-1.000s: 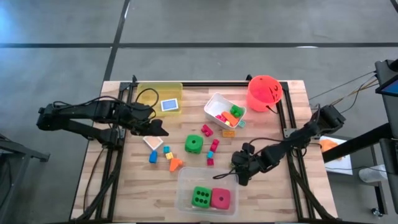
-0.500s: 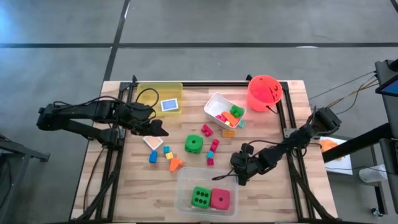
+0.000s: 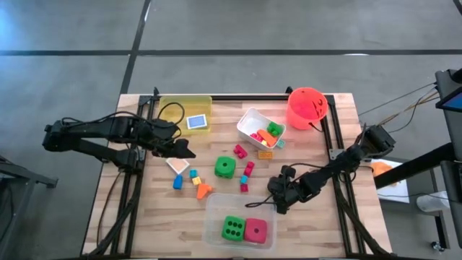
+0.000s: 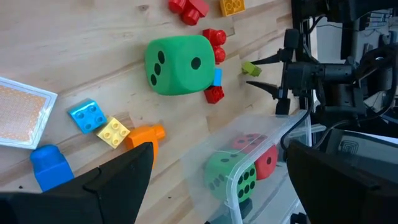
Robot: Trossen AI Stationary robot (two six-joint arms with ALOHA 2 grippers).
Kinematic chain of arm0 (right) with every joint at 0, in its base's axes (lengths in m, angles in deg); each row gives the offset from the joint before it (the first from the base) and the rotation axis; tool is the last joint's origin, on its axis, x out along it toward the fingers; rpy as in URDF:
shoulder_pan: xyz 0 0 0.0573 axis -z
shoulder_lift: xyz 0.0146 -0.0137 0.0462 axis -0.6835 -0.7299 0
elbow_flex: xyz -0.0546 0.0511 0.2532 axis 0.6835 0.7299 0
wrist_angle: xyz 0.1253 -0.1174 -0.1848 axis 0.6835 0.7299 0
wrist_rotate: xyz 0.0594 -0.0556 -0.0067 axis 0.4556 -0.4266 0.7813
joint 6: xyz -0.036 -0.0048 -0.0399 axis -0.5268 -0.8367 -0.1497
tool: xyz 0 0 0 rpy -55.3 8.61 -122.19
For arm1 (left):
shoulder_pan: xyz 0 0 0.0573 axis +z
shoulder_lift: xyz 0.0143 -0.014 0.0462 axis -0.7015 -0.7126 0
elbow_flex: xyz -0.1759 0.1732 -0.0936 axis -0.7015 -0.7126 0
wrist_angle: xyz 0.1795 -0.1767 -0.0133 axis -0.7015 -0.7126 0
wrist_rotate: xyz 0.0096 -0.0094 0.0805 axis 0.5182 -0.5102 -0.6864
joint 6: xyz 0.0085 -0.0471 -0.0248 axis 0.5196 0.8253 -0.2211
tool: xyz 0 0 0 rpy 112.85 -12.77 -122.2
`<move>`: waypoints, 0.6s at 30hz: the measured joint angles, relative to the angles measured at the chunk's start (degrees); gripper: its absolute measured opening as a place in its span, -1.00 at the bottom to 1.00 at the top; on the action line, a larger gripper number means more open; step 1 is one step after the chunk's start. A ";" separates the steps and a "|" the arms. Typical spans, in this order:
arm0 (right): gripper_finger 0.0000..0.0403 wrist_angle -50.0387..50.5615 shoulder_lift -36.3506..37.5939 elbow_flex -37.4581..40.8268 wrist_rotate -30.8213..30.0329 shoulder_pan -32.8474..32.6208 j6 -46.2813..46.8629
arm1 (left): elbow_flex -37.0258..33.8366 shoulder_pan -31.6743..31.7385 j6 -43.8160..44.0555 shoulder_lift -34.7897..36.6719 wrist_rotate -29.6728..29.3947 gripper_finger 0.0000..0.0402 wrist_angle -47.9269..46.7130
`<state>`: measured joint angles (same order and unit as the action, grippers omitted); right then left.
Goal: Pick & Place Toys
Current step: Put the light green game piece into the white bin
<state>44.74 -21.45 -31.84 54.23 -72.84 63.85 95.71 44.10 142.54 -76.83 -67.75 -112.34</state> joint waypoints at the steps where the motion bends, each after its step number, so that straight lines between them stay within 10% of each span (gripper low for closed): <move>1: -0.12 0.59 0.00 0.04 0.07 0.00 -0.02 | 0.00 0.00 0.00 0.00 0.00 0.76 -0.01; 6: -0.55 1.32 -0.02 0.13 0.46 -0.02 0.00 | 0.00 0.00 0.02 0.00 -0.02 0.76 0.24; 18: -0.57 1.77 3.74 -0.02 1.77 -0.04 -0.30 | 0.00 0.00 0.00 0.00 0.00 0.76 0.23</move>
<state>46.51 -17.71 -31.86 56.00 -72.88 63.55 95.71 44.10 142.54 -76.83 -67.75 -112.11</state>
